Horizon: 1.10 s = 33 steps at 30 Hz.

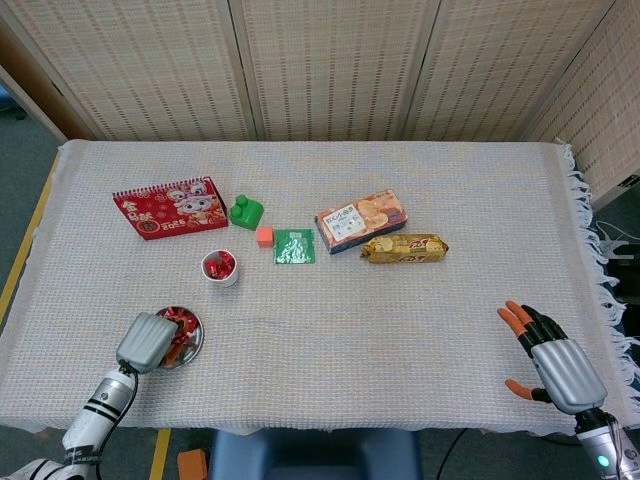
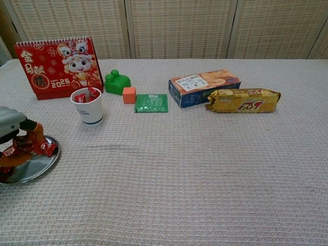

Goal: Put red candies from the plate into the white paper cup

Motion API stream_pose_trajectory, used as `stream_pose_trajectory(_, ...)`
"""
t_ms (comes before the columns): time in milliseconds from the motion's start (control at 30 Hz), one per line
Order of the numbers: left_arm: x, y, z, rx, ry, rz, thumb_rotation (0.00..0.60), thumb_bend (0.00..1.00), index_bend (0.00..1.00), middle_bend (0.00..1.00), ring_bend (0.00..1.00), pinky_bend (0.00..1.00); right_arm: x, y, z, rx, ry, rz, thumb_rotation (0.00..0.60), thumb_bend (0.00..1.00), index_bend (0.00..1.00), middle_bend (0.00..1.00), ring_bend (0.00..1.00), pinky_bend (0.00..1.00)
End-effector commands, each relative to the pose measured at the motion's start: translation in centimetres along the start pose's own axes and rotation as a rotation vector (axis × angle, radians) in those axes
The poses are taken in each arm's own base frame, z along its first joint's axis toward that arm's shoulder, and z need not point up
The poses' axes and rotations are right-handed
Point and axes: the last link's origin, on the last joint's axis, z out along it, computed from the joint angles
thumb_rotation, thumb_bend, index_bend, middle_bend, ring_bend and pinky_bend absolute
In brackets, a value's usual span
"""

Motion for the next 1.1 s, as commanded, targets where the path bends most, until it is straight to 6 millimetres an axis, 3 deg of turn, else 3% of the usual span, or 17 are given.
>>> stream_pose_trajectory(33,2.2,0.4,1.6,-0.008,0.051,-0.027,0.600,0.39,0.52,0.55,0.82,1.00,0.0,0.0,0.0,0.000,0.000,0.000,0.600,0.06,0.00,0.00,0.00,0.14)
stream_pose_trajectory(233,5.7,1.8,5.5,-0.025,0.119,-0.052,0.600,0.39,0.52,0.54,0.83,1.00,-0.1,0.0,0.2,-0.002,-0.005,-0.004,0.600,0.06,0.00,0.00,0.00,0.14)
stream_pose_trajectory(433,7.7,3.6,9.0,-0.037,0.149,-0.066,0.600,0.39,0.52,0.54,0.83,1.00,-0.2,0.0,0.4,-0.010,-0.006,-0.005,0.600,0.06,0.00,0.00,0.00,0.14)
stream_pose_trajectory(733,7.4,4.0,12.7,-0.002,0.132,-0.070,0.600,0.39,0.52,0.54,0.83,1.00,0.0,0.3,0.5,-0.023,0.000,0.000,0.600,0.06,0.00,0.00,0.00,0.14)
stream_pose_trajectory(933,6.9,3.6,13.6,0.016,0.127,-0.070,0.600,0.39,0.51,0.52,0.82,1.00,0.0,0.4,0.5,-0.027,0.001,0.001,0.600,0.06,0.00,0.00,0.00,0.14)
stream_pose_trajectory(1100,6.6,3.5,14.0,0.020,0.138,-0.040,0.600,0.39,0.38,0.45,0.82,1.00,-0.1,0.4,0.7,-0.030,-0.002,-0.001,0.600,0.06,0.00,0.00,0.00,0.14)
